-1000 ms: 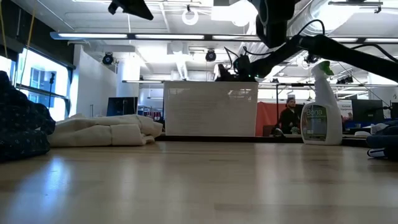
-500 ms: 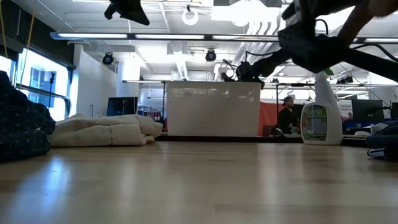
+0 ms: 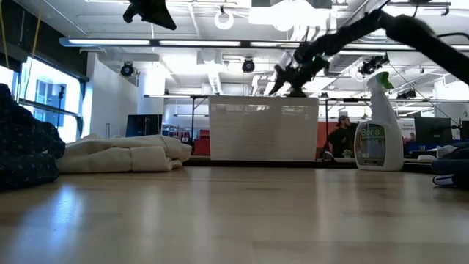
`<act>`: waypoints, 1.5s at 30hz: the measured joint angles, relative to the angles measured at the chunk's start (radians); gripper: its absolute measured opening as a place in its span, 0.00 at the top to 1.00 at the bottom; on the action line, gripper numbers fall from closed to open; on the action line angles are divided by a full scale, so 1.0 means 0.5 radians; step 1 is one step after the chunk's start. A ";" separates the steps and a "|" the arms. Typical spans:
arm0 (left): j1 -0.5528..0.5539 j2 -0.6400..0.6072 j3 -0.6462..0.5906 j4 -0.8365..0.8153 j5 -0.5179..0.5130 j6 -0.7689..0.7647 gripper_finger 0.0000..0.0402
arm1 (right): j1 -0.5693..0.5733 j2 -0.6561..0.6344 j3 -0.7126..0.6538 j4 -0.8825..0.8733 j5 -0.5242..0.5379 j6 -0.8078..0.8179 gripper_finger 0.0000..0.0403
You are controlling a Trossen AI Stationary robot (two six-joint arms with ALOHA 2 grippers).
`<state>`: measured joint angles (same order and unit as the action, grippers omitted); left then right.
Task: Fold Laundry from Bin
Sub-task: Put the folded blue checkered long sleeve into the white bin, then fold the black short
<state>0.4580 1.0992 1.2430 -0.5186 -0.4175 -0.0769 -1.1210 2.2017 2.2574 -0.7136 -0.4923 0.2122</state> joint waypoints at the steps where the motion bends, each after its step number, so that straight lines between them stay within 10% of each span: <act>1: 0.000 0.000 0.000 -0.001 -0.001 0.000 1.00 | 0.009 -0.048 0.000 -0.023 0.075 -0.031 0.31; 21: 0.094 0.003 0.000 -0.004 0.000 0.007 1.00 | 0.363 -0.338 -0.003 -0.270 0.355 -0.403 0.72; 27: 0.146 0.028 0.000 -0.001 0.037 0.025 1.00 | 0.581 -0.524 -0.002 -0.872 0.132 -0.599 0.82; 35: 0.147 0.040 0.000 -0.056 0.238 0.161 1.00 | 1.123 -0.728 -0.035 -1.712 0.378 -0.585 0.94; 45: 0.137 0.039 -0.003 -0.203 0.426 0.110 1.00 | 1.747 -1.607 -1.437 -1.537 0.577 0.382 0.97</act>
<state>0.5263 1.1187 1.2417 -0.6202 -0.2046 -0.0217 -0.2475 1.3980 1.5387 -1.4820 -0.2038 0.4030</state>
